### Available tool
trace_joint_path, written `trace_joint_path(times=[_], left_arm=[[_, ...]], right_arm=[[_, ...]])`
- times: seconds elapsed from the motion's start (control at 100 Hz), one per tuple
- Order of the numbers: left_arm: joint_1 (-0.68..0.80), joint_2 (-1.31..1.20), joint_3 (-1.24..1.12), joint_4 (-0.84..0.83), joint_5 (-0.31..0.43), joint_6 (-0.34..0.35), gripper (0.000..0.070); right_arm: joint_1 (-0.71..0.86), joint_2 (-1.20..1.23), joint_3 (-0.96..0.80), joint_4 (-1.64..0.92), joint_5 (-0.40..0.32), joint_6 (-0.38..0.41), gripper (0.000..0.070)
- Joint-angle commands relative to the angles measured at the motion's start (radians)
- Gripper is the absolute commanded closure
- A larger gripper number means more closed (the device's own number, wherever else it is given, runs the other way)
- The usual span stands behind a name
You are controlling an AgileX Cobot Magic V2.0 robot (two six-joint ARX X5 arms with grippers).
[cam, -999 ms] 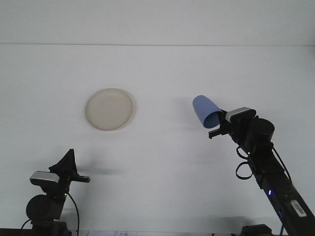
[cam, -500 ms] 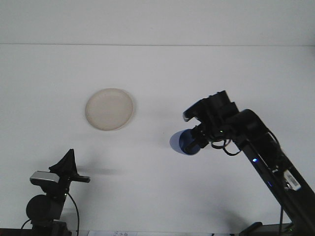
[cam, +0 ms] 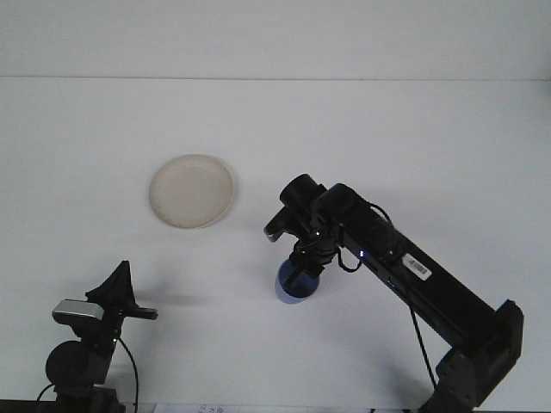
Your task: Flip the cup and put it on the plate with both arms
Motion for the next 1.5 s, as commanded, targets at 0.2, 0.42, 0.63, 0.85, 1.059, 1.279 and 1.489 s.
trace_joint_path(times=[0.2, 0.42, 0.63, 0.85, 1.059, 1.279, 1.489], left_arm=[[0.0, -0.001, -0.019, 0.01, 0.003, -0.002, 0.0688], [0.0, -0.001, -0.019, 0.01, 0.003, -0.002, 0.0688], [0.0, -0.001, -0.019, 0.01, 0.003, -0.002, 0.0688], [0.0, -0.001, -0.019, 0.01, 0.003, -0.002, 0.0688], [0.0, -0.001, -0.019, 0.01, 0.003, -0.002, 0.0688], [0.0, -0.001, -0.019, 0.01, 0.003, -0.002, 0.0688], [0.0, -0.001, -0.019, 0.01, 0.003, -0.002, 0.0688]], right_arm=[[0.022, 0.071, 0.025, 0.007, 0.023, -0.011, 0.0697], [0.023, 0.099, 0.024, 0.015, 0.022, -0.011, 0.0626], [0.024, 0.098, 0.028, 0.012, 0.019, -0.011, 0.0242], [-0.013, 0.084, 0.108, 0.008, -0.086, -0.024, 0.0242], [-0.091, -0.013, 0.174, 0.041, -0.132, -0.038, 0.0242], [-0.248, -0.217, 0.143, 0.1, -0.099, -0.012, 0.0242], [-0.459, -0.483, -0.029, 0.261, 0.019, 0.047, 0.0242]])
